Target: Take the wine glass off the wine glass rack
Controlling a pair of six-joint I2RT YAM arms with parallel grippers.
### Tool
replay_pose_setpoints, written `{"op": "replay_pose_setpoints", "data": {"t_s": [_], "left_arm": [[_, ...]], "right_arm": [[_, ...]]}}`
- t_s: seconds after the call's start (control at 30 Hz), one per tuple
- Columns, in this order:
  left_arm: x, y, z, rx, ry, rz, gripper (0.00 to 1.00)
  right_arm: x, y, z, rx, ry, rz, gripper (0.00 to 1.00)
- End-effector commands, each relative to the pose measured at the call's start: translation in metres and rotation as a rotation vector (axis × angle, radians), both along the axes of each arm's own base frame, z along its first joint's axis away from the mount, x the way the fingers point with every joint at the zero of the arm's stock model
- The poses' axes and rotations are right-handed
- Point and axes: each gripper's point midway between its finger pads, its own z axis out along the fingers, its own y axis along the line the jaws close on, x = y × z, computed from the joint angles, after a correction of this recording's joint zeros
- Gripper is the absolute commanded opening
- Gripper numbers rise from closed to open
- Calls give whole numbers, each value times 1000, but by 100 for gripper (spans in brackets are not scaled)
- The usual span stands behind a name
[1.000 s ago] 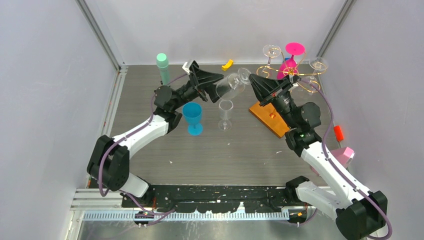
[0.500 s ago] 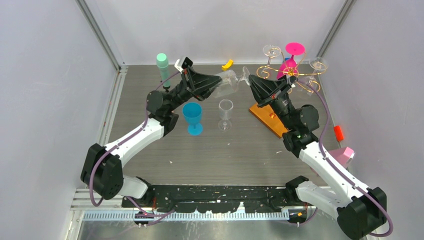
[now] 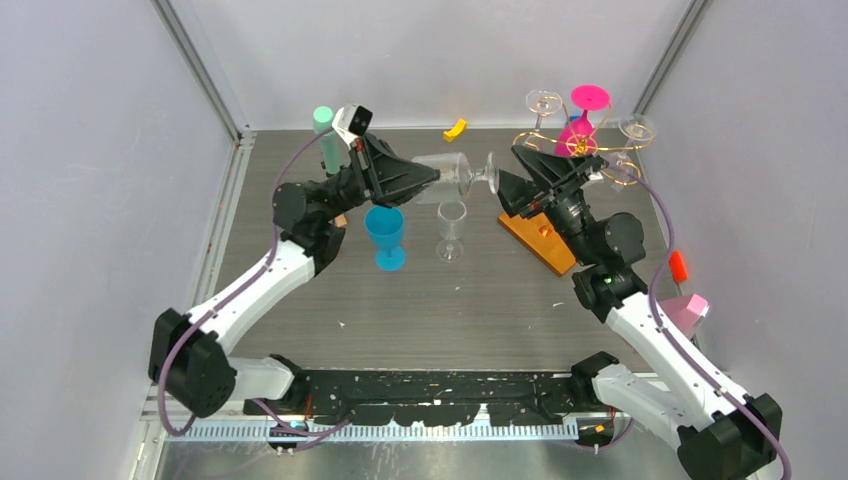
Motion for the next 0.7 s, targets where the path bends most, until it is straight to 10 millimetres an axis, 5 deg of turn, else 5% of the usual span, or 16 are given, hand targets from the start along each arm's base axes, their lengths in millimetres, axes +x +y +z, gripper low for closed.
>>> {"op": "replay_pose_setpoints", "data": {"t_s": [0.0, 0.13, 0.23, 0.5, 0.57, 0.67], "left_arm": [[-41, 9, 7, 139, -266, 57, 0], [-36, 4, -56, 456, -286, 113, 0], [-34, 17, -96, 700, -319, 189, 0], [-21, 62, -166, 1127, -323, 310, 0], [-12, 79, -186, 1260, -295, 367, 0], [9, 132, -208, 1545, -251, 551, 0]], "right_arm": [[-7, -10, 9, -130, -57, -118, 79], [-1, -17, -20, -305, 43, -205, 79], [0, -24, -33, -407, 72, -259, 79], [8, -24, -65, -574, 119, -276, 80], [9, -24, -71, -602, 131, -277, 81], [9, -30, -72, -632, 146, -303, 81]]}}
